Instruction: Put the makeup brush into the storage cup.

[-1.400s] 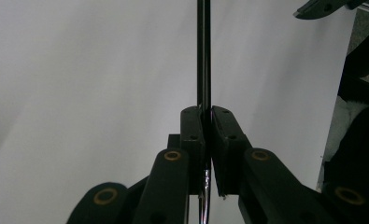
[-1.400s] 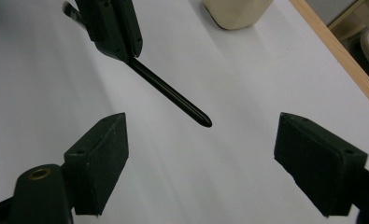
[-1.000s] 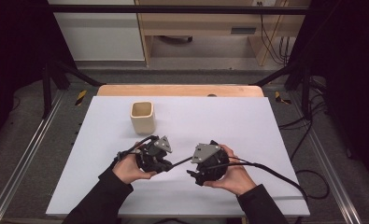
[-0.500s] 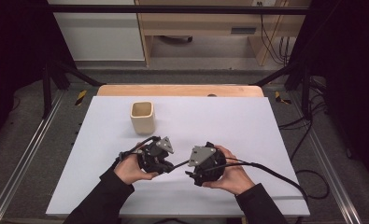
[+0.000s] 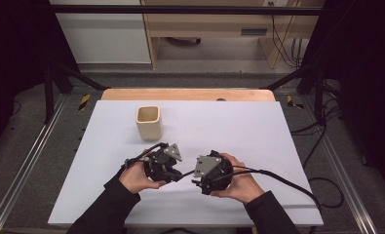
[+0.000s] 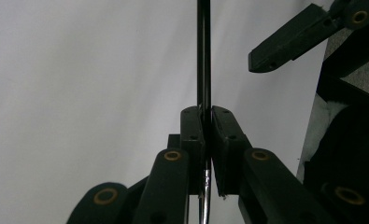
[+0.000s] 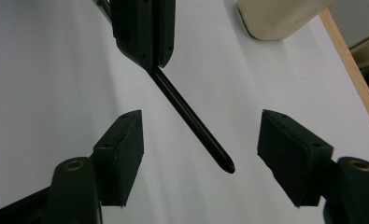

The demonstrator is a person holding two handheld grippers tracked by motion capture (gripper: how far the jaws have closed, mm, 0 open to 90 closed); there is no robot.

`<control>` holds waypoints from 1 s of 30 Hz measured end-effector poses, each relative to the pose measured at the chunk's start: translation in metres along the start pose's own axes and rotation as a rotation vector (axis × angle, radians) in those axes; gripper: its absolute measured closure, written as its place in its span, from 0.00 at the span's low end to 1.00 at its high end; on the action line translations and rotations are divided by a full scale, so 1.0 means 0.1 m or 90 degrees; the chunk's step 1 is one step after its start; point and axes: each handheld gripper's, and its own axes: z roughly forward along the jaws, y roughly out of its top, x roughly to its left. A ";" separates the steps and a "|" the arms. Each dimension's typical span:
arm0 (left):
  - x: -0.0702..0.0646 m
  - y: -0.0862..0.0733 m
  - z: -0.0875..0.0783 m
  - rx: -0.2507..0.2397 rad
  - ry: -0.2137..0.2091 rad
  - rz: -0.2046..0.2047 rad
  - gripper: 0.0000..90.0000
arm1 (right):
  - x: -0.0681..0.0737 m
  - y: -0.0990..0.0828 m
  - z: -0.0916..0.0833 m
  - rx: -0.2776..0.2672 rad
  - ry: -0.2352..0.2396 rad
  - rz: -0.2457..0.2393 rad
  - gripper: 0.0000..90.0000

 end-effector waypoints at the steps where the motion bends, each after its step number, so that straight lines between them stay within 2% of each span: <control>1: 0.00 0.01 0.00 0.000 -0.001 0.000 0.93 | 0.00 0.00 0.00 0.002 0.000 -0.004 0.36; 9: -0.02 0.03 0.00 0.002 -0.002 0.004 0.93 | 0.02 0.00 0.02 0.007 0.004 -0.038 0.44; 16: -0.03 0.04 0.00 0.004 -0.006 0.004 0.93 | 0.03 0.02 0.04 0.008 0.003 -0.051 0.52; 19: -0.03 0.05 0.00 0.003 -0.006 0.006 0.93 | 0.03 0.02 0.05 0.016 0.013 -0.057 0.55; 23: -0.04 0.07 0.01 0.009 -0.009 0.009 0.93 | 0.04 0.02 0.07 0.021 0.007 -0.063 0.59; 28: -0.05 0.08 0.00 0.013 -0.008 0.016 0.93 | 0.03 0.03 0.08 0.026 0.016 -0.075 0.62; 29: -0.07 0.08 0.01 0.005 -0.009 0.006 0.93 | 0.04 0.03 0.09 0.026 0.013 -0.079 0.62; 30: -0.07 0.08 0.01 0.004 -0.011 0.006 0.93 | 0.04 0.03 0.10 0.026 0.008 -0.076 0.63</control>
